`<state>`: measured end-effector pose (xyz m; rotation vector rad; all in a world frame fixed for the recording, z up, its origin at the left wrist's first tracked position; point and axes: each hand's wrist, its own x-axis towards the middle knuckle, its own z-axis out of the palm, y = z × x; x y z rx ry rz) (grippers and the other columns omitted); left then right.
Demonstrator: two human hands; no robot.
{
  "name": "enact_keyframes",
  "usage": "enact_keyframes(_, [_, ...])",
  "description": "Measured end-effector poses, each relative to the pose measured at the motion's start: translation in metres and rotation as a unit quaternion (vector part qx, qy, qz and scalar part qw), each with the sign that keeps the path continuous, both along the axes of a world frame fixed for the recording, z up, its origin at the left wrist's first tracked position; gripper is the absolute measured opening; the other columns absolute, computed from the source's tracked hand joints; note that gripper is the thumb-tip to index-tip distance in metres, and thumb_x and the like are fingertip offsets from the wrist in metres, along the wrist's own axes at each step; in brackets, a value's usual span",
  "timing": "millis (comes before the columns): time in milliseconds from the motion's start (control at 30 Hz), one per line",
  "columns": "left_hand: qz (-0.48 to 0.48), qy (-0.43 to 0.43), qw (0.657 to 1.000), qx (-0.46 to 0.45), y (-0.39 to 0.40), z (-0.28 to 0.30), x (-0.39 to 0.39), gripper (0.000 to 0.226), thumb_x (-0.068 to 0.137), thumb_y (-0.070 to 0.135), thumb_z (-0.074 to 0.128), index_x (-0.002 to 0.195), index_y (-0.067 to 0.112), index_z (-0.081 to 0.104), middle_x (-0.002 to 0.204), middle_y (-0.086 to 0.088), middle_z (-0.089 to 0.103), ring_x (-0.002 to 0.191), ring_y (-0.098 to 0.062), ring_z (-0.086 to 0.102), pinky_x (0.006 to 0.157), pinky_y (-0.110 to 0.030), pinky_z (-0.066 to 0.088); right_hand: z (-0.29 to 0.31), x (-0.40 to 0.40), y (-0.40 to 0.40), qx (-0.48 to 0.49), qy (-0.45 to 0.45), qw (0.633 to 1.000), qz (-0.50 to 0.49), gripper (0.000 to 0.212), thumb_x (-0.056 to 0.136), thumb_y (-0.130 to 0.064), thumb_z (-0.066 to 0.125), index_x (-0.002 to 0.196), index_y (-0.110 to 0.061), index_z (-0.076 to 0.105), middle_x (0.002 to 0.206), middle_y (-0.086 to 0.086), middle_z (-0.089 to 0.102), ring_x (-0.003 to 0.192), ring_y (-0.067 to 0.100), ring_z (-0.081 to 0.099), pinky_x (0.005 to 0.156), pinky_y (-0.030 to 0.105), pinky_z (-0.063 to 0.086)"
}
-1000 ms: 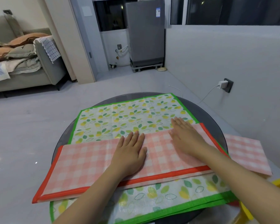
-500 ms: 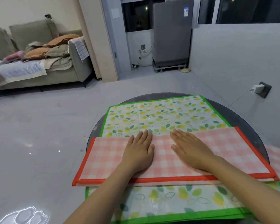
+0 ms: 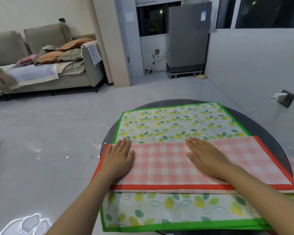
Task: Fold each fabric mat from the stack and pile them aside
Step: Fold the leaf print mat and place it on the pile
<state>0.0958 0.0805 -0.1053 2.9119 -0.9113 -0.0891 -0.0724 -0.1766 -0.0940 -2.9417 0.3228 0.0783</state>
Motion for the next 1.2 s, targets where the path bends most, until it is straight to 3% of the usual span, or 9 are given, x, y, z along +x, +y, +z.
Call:
enact_keyframes(167, [0.007,-0.006,1.0,-0.007,0.0,0.016,0.003,0.057,0.097,0.051,0.029,0.149,0.026,0.024,0.157,0.002,0.019,0.145,-0.015,0.015,0.118,-0.047,0.001,0.008,0.012,0.024,0.029,-0.049,0.998,0.008,0.051,0.101,-0.034,0.027,0.149,-0.023,0.015,0.158,-0.003,0.01,0.145,0.014,0.004,0.116,0.032,0.0])
enact_keyframes(333, [0.038,-0.023,0.999,-0.029,0.001,0.029,0.014,0.059,0.082,0.067,0.048,0.128,0.032,0.051,0.129,0.001,0.047,0.132,-0.017,0.034,0.115,-0.05,0.0,0.017,0.024,0.064,0.151,-0.083,0.983,0.07,0.054,0.092,-0.044,0.048,0.143,-0.034,0.031,0.149,-0.013,0.031,0.135,0.01,0.02,0.112,0.029,0.016])
enact_keyframes(467, [0.053,-0.029,0.997,-0.054,-0.001,0.034,0.019,0.063,0.07,0.07,0.062,0.116,0.028,0.057,0.121,-0.001,0.047,0.125,-0.021,0.037,0.113,-0.044,0.012,0.017,0.027,0.075,0.116,-0.033,0.99,0.079,0.071,0.081,-0.063,0.052,0.143,-0.039,0.026,0.148,-0.011,0.026,0.135,0.014,0.016,0.113,0.035,0.014])
enact_keyframes(567, [0.075,-0.028,0.994,-0.07,0.001,0.037,0.023,0.064,0.065,0.068,0.068,0.109,0.023,0.058,0.115,-0.003,0.045,0.114,-0.023,0.041,0.1,-0.037,0.03,0.019,0.025,0.078,0.12,-0.005,0.99,0.078,0.084,0.071,-0.071,0.056,0.143,-0.041,0.025,0.148,-0.009,0.019,0.137,0.015,0.01,0.115,0.038,0.011])
enact_keyframes(667, [0.101,0.029,0.983,-0.15,0.01,0.042,0.026,0.048,0.069,0.048,0.077,0.1,0.017,0.06,0.109,-0.004,0.051,0.093,-0.018,0.048,0.076,-0.028,0.039,0.021,0.025,0.082,0.115,0.007,0.99,0.078,0.089,0.068,-0.072,0.059,0.144,-0.042,0.024,0.149,-0.008,0.016,0.137,0.016,0.008,0.116,0.038,0.01])
enact_keyframes(800, [0.14,0.083,0.951,-0.263,0.022,0.05,0.027,0.039,0.072,0.019,0.078,0.107,0.012,0.063,0.108,-0.006,0.06,0.086,-0.015,0.05,0.069,-0.022,0.036,0.022,0.026,0.083,0.119,0.016,0.99,0.072,0.091,0.068,-0.071,0.06,0.144,-0.041,0.022,0.15,-0.008,0.014,0.138,0.016,0.006,0.115,0.037,0.01])
enact_keyframes(933, [0.218,0.166,0.888,-0.37,0.033,0.054,0.028,0.048,0.072,0.013,0.08,0.115,0.011,0.059,0.1,-0.008,0.061,0.077,-0.018,0.056,0.062,-0.024,0.042,0.022,0.026,0.085,0.116,0.023,0.991,0.068,0.092,0.068,-0.07,0.06,0.145,-0.041,0.021,0.152,-0.008,0.012,0.139,0.017,0.005,0.115,0.037,0.009])
enact_keyframes(1067, [0.24,0.233,0.827,-0.451,0.038,0.072,0.024,0.036,0.074,0.005,0.077,0.107,0.007,0.065,0.089,-0.009,0.065,0.066,-0.016,0.059,0.05,-0.019,0.049,0.023,0.025,0.086,0.12,0.023,0.99,0.064,0.092,0.07,-0.069,0.061,0.146,-0.039,0.02,0.153,-0.007,0.011,0.14,0.018,0.005,0.115,0.037,0.009])
enact_keyframes(1200, [0.213,0.284,0.775,-0.522,0.031,0.099,0.016,0.031,0.075,0.009,0.077,0.104,0.002,0.069,0.088,-0.016,0.07,0.07,-0.024,0.066,0.072,-0.034,0.058,0.02,0.024,0.085,0.121,0.01,0.99,0.067,0.093,0.069,-0.07,0.061,0.146,-0.038,0.02,0.153,-0.006,0.013,0.14,0.018,0.007,0.115,0.038,0.009])
